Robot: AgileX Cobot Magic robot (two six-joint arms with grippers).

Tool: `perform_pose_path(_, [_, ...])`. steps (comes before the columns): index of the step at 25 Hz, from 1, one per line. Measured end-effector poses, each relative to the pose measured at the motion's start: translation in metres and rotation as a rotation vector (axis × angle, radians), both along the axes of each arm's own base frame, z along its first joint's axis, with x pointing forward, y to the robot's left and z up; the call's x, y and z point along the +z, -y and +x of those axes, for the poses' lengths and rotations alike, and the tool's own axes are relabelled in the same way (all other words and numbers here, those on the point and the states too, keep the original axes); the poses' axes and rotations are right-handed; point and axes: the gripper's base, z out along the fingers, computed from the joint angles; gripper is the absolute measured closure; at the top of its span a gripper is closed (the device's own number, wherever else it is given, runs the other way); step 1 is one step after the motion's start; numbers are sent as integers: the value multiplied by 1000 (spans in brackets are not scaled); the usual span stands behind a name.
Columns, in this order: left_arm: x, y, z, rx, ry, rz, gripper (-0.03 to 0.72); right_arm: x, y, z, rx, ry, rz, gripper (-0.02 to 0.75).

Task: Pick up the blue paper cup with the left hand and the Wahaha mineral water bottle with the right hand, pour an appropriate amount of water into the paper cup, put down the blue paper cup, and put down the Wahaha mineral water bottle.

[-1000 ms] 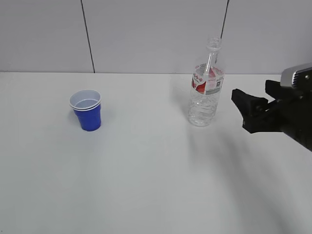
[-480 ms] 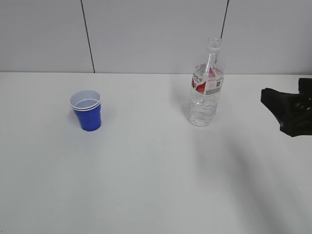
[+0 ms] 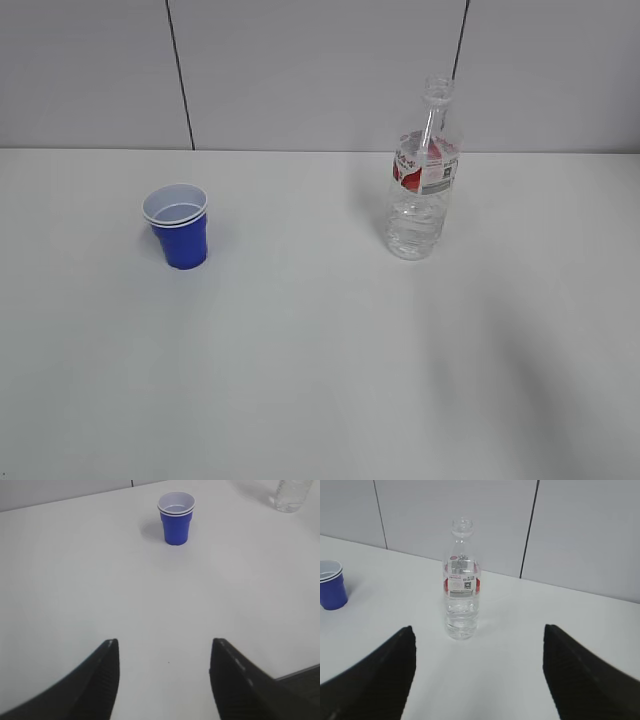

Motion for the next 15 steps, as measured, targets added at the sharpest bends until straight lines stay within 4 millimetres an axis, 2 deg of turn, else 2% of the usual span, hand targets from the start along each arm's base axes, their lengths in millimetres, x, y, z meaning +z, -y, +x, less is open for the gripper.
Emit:
perform_pose_path(3, [0, 0, 0, 0, 0, 0, 252, 3, 6, -19, -9, 1, 0, 147])
perform_pose_path(9, [0, 0, 0, 0, 0, 0, 252, -3, 16, -51, -28, -70, -17, 148])
perform_pose_path(15, [0, 0, 0, 0, 0, 0, 252, -11, 21, -67, -40, -142, -34, 148])
